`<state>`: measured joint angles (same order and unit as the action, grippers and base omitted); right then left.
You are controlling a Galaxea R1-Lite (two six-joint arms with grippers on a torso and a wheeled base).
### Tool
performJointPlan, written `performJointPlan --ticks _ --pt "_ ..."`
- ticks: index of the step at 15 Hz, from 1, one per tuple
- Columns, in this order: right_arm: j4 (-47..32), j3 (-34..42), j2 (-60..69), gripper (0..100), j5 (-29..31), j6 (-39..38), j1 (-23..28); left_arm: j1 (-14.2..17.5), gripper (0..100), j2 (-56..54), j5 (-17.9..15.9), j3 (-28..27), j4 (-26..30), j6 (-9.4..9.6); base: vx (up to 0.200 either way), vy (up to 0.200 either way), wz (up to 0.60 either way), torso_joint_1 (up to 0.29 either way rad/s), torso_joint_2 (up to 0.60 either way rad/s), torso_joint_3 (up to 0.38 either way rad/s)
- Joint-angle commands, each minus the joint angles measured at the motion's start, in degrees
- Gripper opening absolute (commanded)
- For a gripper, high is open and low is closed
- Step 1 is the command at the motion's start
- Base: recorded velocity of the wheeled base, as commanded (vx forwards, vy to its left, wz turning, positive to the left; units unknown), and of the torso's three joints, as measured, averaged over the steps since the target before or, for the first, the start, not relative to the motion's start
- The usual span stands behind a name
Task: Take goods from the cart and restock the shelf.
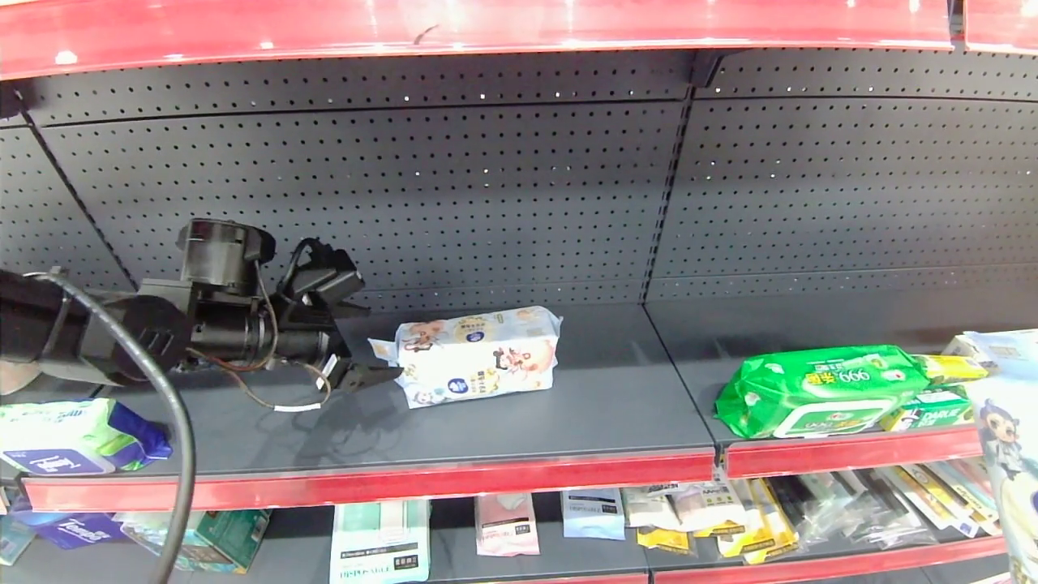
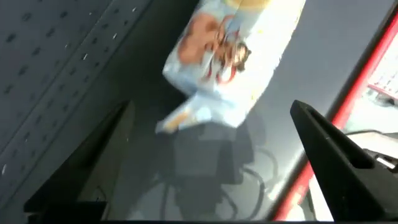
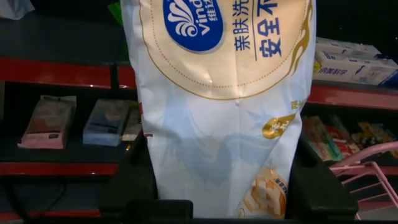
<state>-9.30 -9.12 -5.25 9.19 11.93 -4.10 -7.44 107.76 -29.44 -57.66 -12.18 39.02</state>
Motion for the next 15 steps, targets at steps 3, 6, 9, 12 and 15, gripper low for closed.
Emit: performJointPlan --ticks 3,6,9,12,15 --pt "0.07 0.33 -0.11 0 0.12 0.11 -0.03 -1.79 100 6.67 -0.09 -5.97 0.14 1.14 0.0 0.0 0.0 0.0 0.0 0.0" --pt "0.07 0.42 -0.11 0 0.12 0.37 -0.03 -3.37 100 8.87 -0.18 -10.81 3.74 1.14 0.0 0.0 0.0 0.0 0.0 0.0" --pt "0.07 0.77 -0.11 0 0.12 0.72 -0.03 -3.9 100 10.18 -0.79 -11.95 4.0 1.14 0.0 0.0 0.0 0.0 0.0 0.0" --pt "0.07 1.12 -0.11 0 0.12 0.72 -0.03 -4.52 100 11.41 -0.71 -12.12 4.09 1.76 0.0 0.0 0.0 0.0 0.0 0.0" --pt "0.07 1.82 -0.11 0 0.12 0.81 -0.03 -5.4 100 12.56 -0.62 -12.48 4.09 1.93 0.0 0.0 0.0 0.0 0.0 0.0"
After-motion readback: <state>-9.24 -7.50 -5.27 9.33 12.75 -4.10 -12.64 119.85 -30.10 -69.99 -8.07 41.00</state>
